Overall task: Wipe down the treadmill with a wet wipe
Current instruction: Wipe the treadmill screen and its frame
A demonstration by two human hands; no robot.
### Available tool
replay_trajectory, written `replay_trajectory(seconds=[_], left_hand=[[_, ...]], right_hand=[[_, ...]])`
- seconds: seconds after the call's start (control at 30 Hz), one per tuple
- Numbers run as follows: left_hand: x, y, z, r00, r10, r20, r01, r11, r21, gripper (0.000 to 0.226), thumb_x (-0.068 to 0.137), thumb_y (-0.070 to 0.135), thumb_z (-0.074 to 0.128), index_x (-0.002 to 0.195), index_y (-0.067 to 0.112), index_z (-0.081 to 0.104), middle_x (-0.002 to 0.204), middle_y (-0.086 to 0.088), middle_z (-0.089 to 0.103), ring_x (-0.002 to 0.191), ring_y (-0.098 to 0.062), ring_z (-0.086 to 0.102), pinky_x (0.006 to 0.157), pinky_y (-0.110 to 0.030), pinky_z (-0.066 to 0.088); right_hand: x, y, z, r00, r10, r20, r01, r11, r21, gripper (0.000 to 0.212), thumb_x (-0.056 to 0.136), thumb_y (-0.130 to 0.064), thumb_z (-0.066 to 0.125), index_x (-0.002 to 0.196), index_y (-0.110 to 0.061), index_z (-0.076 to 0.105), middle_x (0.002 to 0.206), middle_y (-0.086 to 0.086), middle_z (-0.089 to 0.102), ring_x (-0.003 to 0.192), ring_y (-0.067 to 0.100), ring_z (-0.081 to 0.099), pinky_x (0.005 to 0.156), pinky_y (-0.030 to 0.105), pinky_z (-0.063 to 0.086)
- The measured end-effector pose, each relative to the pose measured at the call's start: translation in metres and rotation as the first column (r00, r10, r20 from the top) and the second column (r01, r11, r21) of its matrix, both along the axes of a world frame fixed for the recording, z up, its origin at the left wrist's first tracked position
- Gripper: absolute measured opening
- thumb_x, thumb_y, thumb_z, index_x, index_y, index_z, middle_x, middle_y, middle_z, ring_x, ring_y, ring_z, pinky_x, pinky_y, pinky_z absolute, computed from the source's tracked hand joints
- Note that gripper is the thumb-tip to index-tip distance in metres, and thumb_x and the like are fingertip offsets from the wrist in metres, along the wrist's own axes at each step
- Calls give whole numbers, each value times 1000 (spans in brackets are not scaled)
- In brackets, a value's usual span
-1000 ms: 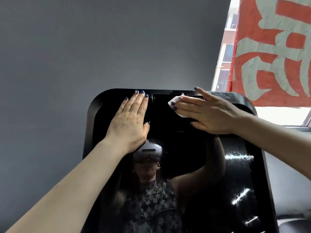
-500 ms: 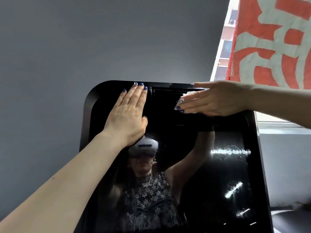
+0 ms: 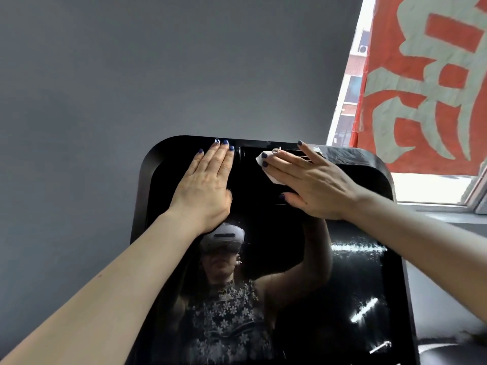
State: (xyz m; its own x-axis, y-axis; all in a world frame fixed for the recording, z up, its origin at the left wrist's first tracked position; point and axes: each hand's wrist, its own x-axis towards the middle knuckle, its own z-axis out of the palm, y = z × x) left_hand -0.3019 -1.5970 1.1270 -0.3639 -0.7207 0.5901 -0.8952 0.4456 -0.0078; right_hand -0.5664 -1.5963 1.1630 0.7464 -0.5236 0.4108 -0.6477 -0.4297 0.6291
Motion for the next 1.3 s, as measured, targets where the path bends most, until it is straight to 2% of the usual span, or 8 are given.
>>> replay_trajectory(seconds=[0.1,0.23,0.43,0.73,0.93,1.13,1.23,1.3], left_hand=[[3,0,3,1000,-29,7,29,999,14,74,103,26,38,160,12,-8,169,-3,-14,154,-14,-16,123,-30,-16],[12,7,-7,993,-109,-43,108,994,-24,68,101,33,27,160,13,2,169,-1,-6,154,-11,-13,124,-30,-12],[20,21,-46,985,-167,39,169,983,-68,66,100,45,23,153,8,38,163,-5,30,153,-14,7,124,-35,-3],[27,15,-34,986,-164,-12,160,970,-181,63,102,44,27,150,7,44,164,-8,30,154,-21,14,125,-41,6],[39,0,-14,995,-63,-72,48,980,-193,71,99,47,22,157,5,28,167,-9,19,155,-21,9,126,-40,3],[49,-13,-15,996,-18,-91,7,992,-124,79,94,53,9,160,11,14,169,-4,8,156,-15,-1,125,-35,-7],[50,-15,-16,994,-33,-108,16,989,-148,76,96,52,16,159,10,23,167,-5,18,156,-17,9,126,-37,0],[50,-16,-18,994,-29,-102,12,986,-165,75,96,51,18,159,11,23,167,-5,20,156,-17,10,126,-37,1]], right_hand=[[13,0,-22,983,-51,175,47,999,24,68,99,-41,35,161,-21,14,167,-7,10,154,14,17,126,48,4],[18,-3,-29,941,84,327,-67,996,-62,59,98,-14,49,155,-13,37,163,0,31,150,18,32,127,47,8],[18,-7,-25,932,186,311,-146,978,-148,45,99,-4,49,143,-7,55,152,4,49,139,23,49,126,50,14],[17,-6,-2,875,263,406,-186,958,-219,40,83,21,64,117,1,72,124,13,70,112,27,69,113,53,41],[43,-19,0,777,297,555,-119,935,-335,23,90,12,61,107,2,74,118,11,73,111,32,70,109,52,46],[64,-19,-3,717,50,695,27,995,-99,24,88,9,64,99,-9,76,112,1,76,114,35,67,97,57,54],[66,-2,-8,745,-19,667,6,1000,22,32,95,-16,60,125,-11,69,137,0,64,134,20,53,114,48,41],[63,7,-9,750,-133,648,-13,976,216,57,99,-47,42,149,-19,49,157,-7,41,150,8,28,126,38,15]])
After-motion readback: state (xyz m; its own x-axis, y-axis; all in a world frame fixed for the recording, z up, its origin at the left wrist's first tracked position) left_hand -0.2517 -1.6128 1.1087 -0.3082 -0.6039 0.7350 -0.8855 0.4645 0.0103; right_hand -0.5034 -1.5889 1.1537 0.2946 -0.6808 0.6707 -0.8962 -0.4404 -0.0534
